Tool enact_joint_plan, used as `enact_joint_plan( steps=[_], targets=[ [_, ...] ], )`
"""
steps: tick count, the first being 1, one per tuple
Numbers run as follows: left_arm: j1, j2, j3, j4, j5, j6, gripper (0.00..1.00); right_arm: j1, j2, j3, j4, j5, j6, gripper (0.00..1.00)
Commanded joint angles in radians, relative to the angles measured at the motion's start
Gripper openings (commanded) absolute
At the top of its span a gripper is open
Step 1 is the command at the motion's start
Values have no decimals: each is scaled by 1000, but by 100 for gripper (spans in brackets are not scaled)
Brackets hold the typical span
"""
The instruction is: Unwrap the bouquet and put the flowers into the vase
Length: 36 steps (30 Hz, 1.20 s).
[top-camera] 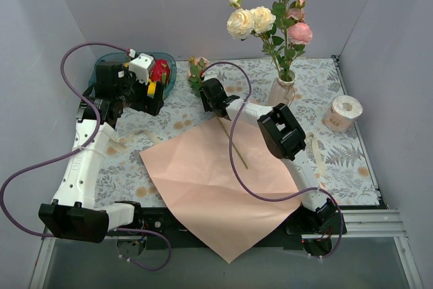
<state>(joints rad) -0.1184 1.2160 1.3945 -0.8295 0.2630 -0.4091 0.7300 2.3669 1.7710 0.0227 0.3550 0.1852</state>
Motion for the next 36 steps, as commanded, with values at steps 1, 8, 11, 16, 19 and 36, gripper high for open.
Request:
enact_joint_plan(
  steps=[1, 8, 11, 16, 19, 36],
  targets=[
    [10, -9, 17, 10, 13, -3, 98, 5, 44, 85, -102, -5, 29, 37],
    [13, -12, 47, -3, 16, -2, 97, 6, 49, 96, -161, -28, 50, 24],
    [13, -13, 77, -23, 13, -2, 97, 6, 38, 96, -179, -56, 51, 10],
    [13, -30, 119, -62, 2, -19, 97, 34, -99, 31, -122, -59, 17, 1],
    [13, -42, 144, -88, -7, -40, 98, 66, -178, 39, -127, -60, -28, 1],
    [13, -271, 322, 101, -347, -221, 98, 151, -732, 80, -35, -291, -259, 1]
  ],
)
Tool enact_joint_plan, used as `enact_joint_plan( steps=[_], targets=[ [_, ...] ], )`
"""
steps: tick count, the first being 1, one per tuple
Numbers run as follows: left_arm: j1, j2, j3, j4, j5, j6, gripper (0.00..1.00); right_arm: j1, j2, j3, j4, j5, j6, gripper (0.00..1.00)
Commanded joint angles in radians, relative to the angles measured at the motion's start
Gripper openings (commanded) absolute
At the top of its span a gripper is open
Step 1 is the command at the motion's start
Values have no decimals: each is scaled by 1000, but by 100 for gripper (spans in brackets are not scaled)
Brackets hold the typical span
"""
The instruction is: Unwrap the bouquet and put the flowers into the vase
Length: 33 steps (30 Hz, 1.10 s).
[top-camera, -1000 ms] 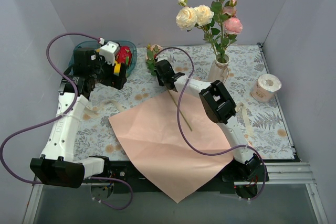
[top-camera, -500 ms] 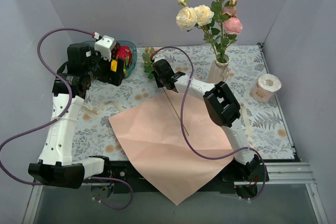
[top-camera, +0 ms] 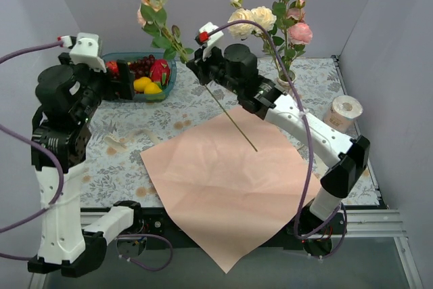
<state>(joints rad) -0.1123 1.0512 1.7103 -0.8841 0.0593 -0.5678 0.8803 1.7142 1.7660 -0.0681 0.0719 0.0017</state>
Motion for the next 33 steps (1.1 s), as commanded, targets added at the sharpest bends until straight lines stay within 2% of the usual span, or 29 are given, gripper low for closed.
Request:
enact_joint_plan(
  steps=[1, 4, 6, 7, 8, 9, 16, 19, 20, 23, 28, 33],
  targets=[
    [6, -121, 0, 162, -129, -60, 98, 0, -88, 110, 59, 2, -86, 1],
    [6, -135, 24, 102, -72, -46, 98, 0, -145, 126, 147, 3, -137, 1],
    [6, -135, 22, 47, -61, -32, 98, 0, -247, 29, 380, -30, -199, 1],
    [6, -138, 17, 33, -29, -27, 98, -1, -287, -99, 493, -38, -221, 1],
    [6, -141, 8, 16, -18, -23, 98, 0, -348, -158, 710, -26, -244, 1],
    [6, -149, 2, 10, -1, -17, 98, 0, -366, -177, 769, -5, -255, 1],
    [6, -149, -23, -7, 28, 5, 98, 0, -429, -82, 912, 43, -422, 1],
    [6, -152, -46, 2, 42, 5, 98, -3, -452, -83, 1009, 173, -551, 1],
    [6, -152, -54, 10, 48, 5, 98, -1, -464, -94, 1030, 193, -636, 1],
    [6, -152, -74, 22, 65, 6, 98, -6, -487, -128, 1100, 229, -742, 1],
    [6, -142, -110, 50, 80, 14, 98, -36, -484, -204, 1232, 302, -804, 1],
    [6, -111, -112, 56, 102, 32, 98, -139, -459, -255, 1295, 351, -751, 1]
  ],
)
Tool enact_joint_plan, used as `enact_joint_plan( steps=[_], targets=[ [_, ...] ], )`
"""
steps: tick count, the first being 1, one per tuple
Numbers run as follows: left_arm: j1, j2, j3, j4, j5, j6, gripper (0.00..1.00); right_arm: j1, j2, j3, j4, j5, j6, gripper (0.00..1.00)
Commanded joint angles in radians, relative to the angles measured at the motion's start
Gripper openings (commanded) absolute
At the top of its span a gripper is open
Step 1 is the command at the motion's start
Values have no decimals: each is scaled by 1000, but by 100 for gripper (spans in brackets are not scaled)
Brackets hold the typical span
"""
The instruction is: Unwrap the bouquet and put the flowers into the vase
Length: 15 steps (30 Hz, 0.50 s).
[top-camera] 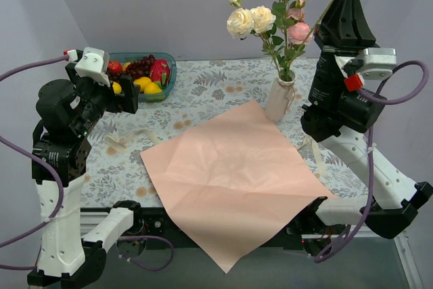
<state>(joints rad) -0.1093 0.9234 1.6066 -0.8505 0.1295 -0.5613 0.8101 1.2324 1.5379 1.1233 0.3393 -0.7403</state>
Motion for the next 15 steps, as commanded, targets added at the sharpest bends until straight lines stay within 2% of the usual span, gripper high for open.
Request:
enact_joint_plan(
  steps=[1, 7, 15],
  targets=[
    [3, 22, -10, 27, 33, 31, 98, -112, 27, -42, 92, 89, 42, 1],
    [3, 69, -1, 53, 51, 34, 98, -245, 62, -74, 66, 102, 176, 1],
    [3, 103, -2, 79, 71, 34, 98, -344, 91, -133, 90, 70, 314, 1]
  ],
)
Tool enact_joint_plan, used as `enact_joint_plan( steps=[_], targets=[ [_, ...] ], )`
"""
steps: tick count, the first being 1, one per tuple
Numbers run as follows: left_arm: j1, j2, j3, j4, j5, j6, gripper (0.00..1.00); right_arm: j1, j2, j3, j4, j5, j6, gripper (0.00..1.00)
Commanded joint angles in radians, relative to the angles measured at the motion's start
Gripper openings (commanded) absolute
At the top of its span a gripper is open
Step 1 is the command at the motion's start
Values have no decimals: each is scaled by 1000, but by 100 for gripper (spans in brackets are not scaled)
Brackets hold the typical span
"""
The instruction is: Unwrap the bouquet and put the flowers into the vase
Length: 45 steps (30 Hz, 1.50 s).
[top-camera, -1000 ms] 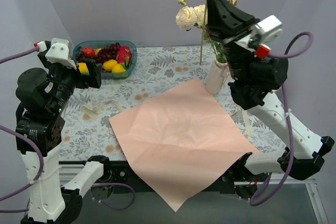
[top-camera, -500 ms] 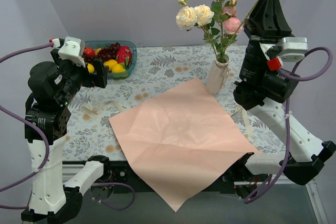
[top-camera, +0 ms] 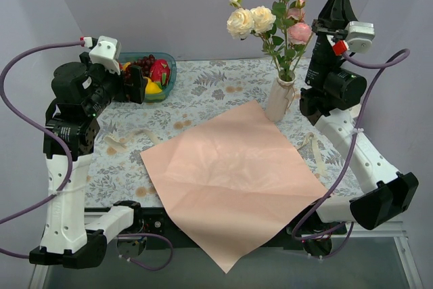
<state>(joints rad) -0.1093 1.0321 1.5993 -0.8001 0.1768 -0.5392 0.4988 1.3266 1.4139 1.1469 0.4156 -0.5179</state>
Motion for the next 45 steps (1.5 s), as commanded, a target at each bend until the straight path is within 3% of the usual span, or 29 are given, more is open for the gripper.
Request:
enact_joint_plan(
  steps=[1, 26, 36, 39, 42, 45],
  targets=[
    [3, -6, 4, 30, 24, 13, 98, -45, 3, -13, 70, -12, 101, 1],
    [3, 54, -39, 79, 55, 38, 98, -72, 129, -122, 255, -74, 73, 1],
    [3, 25, -56, 81, 50, 39, 98, -72, 68, -314, 318, -6, 98, 2],
    [3, 22, -44, 82, 53, 30, 98, -72, 31, -386, 313, 18, 108, 9],
    [3, 23, -32, 81, 64, 18, 98, -71, 8, -421, 301, 61, 111, 22],
    [3, 14, -36, 79, 70, 10, 98, -71, -1, -431, 266, 92, 122, 47]
  ],
)
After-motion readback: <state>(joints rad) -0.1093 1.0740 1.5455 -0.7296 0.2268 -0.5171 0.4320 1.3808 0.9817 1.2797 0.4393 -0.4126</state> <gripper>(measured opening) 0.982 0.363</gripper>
